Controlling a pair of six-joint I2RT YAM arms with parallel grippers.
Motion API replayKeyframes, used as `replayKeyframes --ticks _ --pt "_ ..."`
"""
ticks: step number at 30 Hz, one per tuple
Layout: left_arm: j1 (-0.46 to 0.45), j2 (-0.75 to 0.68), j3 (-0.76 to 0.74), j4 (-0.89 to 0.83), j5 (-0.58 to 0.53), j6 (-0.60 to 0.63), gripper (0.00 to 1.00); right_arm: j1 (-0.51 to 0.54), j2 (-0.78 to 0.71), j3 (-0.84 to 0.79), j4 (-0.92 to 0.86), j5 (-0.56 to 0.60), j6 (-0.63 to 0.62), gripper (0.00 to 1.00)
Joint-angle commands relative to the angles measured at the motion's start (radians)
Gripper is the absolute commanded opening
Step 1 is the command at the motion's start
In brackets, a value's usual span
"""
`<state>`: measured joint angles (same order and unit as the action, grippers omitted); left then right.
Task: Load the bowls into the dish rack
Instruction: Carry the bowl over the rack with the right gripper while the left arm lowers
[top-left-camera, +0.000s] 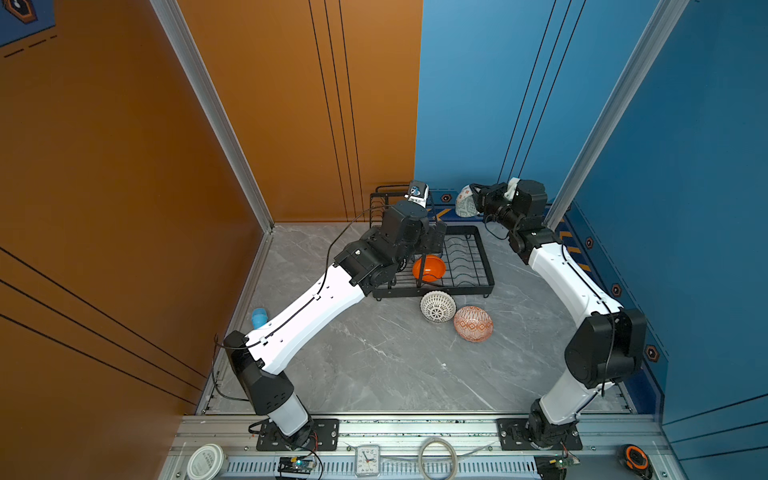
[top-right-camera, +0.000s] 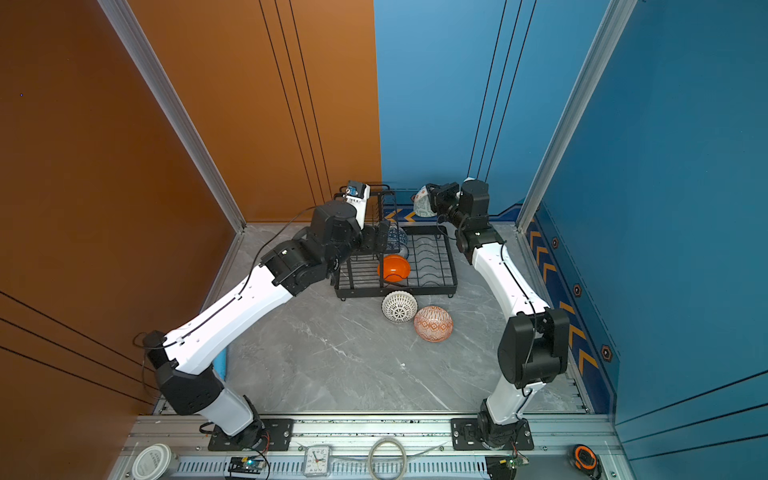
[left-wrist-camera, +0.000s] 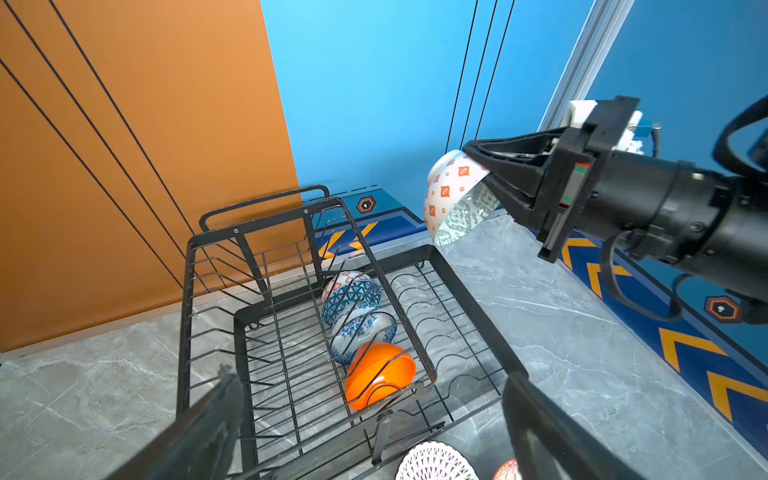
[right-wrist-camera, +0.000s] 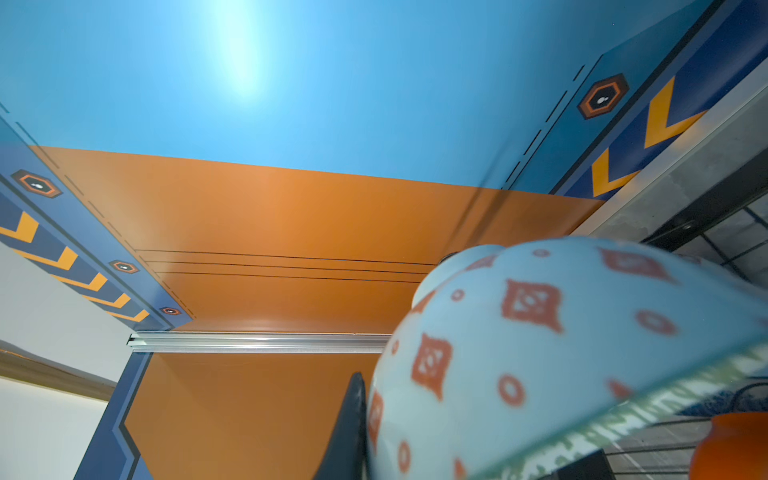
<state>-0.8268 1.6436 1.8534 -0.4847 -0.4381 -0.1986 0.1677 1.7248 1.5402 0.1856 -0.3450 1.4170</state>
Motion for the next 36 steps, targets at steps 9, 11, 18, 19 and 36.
replayKeyframes --ticks 9,11,18,19,36 --pt "0.010 0.063 0.080 -0.038 0.052 0.040 0.98 -0.042 0.146 -0.061 0.266 -0.060 -0.050 0.00" --pt "0.011 0.080 0.088 -0.037 0.061 0.057 0.98 -0.042 0.188 -0.059 0.299 -0.056 -0.049 0.00" --pt "0.027 0.127 0.128 -0.038 0.093 0.076 0.98 -0.037 0.286 -0.027 0.327 -0.055 -0.043 0.00" --pt "0.029 0.133 0.135 -0.041 0.098 0.082 0.98 -0.036 0.296 -0.015 0.307 -0.055 -0.057 0.00" --pt "0.059 0.156 0.161 -0.093 0.163 0.097 0.98 -0.030 0.423 -0.075 0.524 -0.023 -0.049 0.00"
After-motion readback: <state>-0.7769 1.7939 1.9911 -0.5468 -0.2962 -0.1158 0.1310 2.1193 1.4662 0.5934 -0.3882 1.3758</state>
